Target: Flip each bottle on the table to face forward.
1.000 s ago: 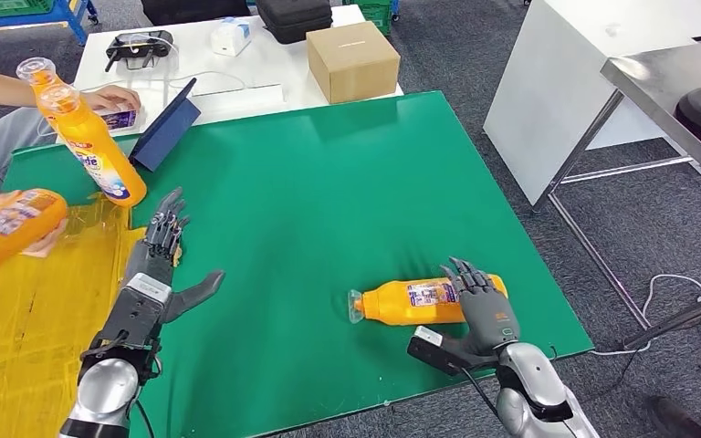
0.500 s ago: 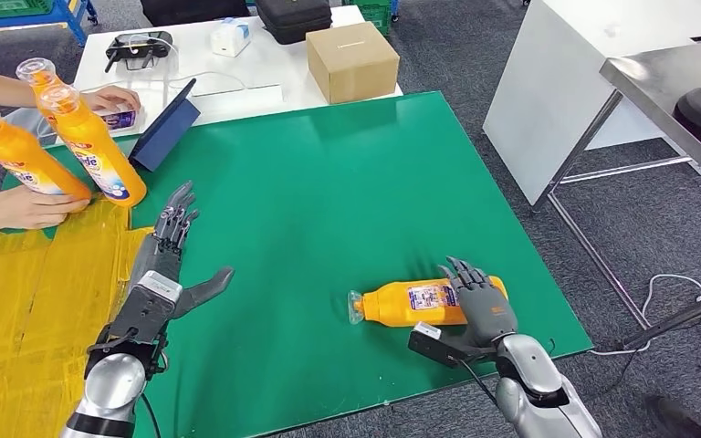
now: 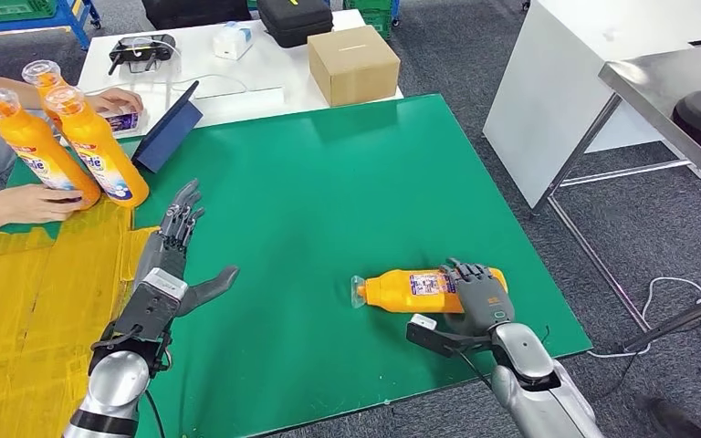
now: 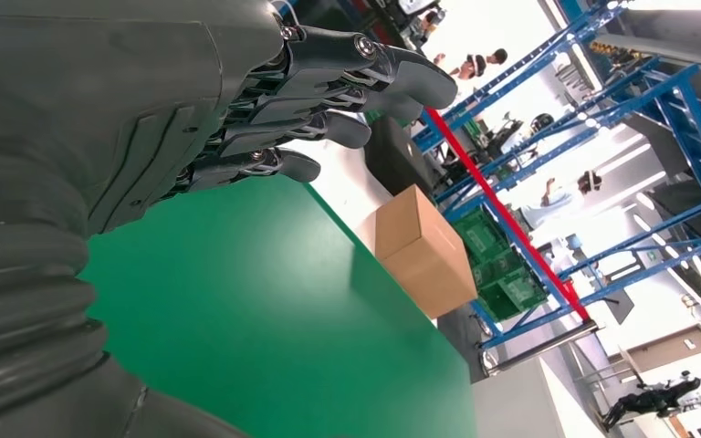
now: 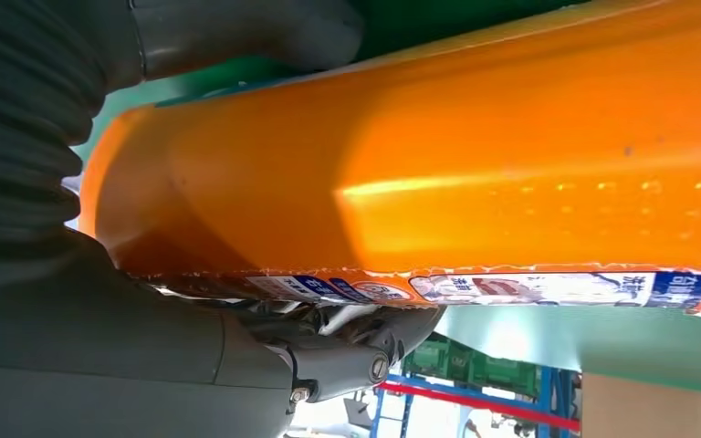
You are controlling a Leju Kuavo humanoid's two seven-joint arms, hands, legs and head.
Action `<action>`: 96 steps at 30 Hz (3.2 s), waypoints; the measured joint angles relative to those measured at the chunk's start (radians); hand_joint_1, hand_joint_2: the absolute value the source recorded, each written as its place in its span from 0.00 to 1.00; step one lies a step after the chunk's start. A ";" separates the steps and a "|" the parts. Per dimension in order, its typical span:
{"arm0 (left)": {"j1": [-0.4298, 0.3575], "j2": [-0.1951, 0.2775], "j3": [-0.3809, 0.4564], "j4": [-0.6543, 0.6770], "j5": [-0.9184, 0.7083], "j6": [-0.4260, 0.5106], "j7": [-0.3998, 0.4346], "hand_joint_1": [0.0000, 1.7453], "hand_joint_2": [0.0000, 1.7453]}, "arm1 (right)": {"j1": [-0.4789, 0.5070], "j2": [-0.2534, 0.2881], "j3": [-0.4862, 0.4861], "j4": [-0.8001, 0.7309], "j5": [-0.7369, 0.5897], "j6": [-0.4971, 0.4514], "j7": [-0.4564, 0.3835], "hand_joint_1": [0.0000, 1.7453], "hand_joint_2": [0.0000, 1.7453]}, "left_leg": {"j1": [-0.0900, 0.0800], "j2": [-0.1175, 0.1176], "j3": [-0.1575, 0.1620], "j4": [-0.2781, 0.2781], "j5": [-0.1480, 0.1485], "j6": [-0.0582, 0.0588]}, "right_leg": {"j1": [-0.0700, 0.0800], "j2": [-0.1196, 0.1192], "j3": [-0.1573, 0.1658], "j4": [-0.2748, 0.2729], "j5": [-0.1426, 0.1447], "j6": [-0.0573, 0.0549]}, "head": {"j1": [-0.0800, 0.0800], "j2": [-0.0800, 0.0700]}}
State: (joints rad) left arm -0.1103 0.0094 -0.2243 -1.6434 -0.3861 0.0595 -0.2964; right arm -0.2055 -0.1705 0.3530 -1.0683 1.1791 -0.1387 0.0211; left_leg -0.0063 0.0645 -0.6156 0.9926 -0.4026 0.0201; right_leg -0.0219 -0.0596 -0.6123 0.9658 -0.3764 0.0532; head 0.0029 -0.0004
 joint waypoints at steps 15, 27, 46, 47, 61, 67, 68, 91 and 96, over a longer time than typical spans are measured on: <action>0.000 -0.004 -0.007 0.007 0.020 -0.022 0.017 0.00 1.00 | -0.008 0.038 -0.015 0.039 -0.014 -0.151 0.039 1.00 1.00 | 0.000 -0.001 0.005 0.000 0.000 0.001 | 0.000 -0.001 0.006 -0.001 0.000 0.000 | 0.000 0.000; -0.030 0.000 -0.156 0.084 0.182 -0.206 0.023 0.00 1.00 | 0.119 0.188 -0.133 -0.320 -0.536 -0.356 -0.280 1.00 1.00 | 0.000 -0.002 -0.006 0.000 0.000 0.001 | 0.000 -0.001 -0.004 0.000 0.000 0.001 | 0.000 0.000; -0.067 0.016 -0.261 0.091 0.251 -0.216 -0.006 0.00 1.00 | 0.105 0.284 -0.074 -0.397 -0.923 -0.043 -0.363 0.99 1.00 | 0.000 -0.001 -0.007 0.000 0.000 0.000 | 0.000 -0.001 -0.005 0.000 0.000 0.001 | 0.000 0.000; -0.072 0.016 -0.263 0.086 0.251 -0.213 -0.006 0.00 1.00 | 0.101 0.294 -0.051 -0.387 -0.920 -0.034 -0.364 0.99 1.00 | 0.000 -0.001 -0.007 0.000 0.000 0.000 | 0.000 -0.001 -0.005 0.000 0.000 0.001 | 0.000 0.000; -0.097 0.016 -0.270 0.070 0.256 -0.208 -0.006 0.00 1.00 | 0.059 0.336 0.119 -0.285 -0.907 -0.013 -0.365 0.99 1.00 | 0.000 -0.002 -0.008 0.000 0.000 0.000 | 0.000 -0.001 -0.006 0.000 0.000 0.001 | 0.000 0.000; -0.110 0.016 -0.270 0.070 0.270 -0.204 -0.006 0.00 1.00 | 0.035 0.356 0.193 -0.229 -0.871 0.004 -0.364 0.99 1.00 | 0.001 -0.002 -0.008 0.000 0.000 0.000 | 0.001 -0.001 -0.007 0.000 0.000 0.001 | 0.000 0.000; -0.113 0.016 -0.270 0.071 0.270 -0.203 -0.006 0.00 1.00 | 0.031 0.359 0.207 -0.217 -0.867 0.004 -0.364 0.99 1.00 | 0.001 -0.002 -0.008 0.000 0.000 0.000 | 0.001 -0.001 -0.007 0.000 0.000 0.001 | 0.000 0.000; -0.139 0.006 -0.269 0.129 0.305 -0.196 -0.003 1.00 1.00 | -0.031 0.372 0.306 -0.086 -0.867 0.012 -0.358 0.99 1.00 | 0.000 -0.001 -0.008 0.000 0.001 0.000 | 0.001 -0.001 -0.008 0.000 0.000 0.001 | 0.000 0.000; -0.140 0.004 -0.269 0.132 0.306 -0.192 -0.003 1.00 1.00 | -0.033 0.372 0.309 -0.080 -0.865 0.004 -0.358 0.99 1.00 | 0.000 -0.001 -0.009 0.000 0.000 0.000 | 0.001 -0.001 -0.008 0.000 0.000 0.001 | 0.000 0.000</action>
State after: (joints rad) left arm -0.2500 0.0134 -0.4932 -1.5110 -0.0797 -0.1326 -0.2997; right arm -0.2385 0.2014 0.6618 -1.1483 0.3138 -0.1347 -0.3372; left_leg -0.0060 0.0632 -0.6245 0.9924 -0.4021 0.0199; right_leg -0.0212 -0.0604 -0.6205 0.9662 -0.3767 0.0537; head 0.0031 -0.0004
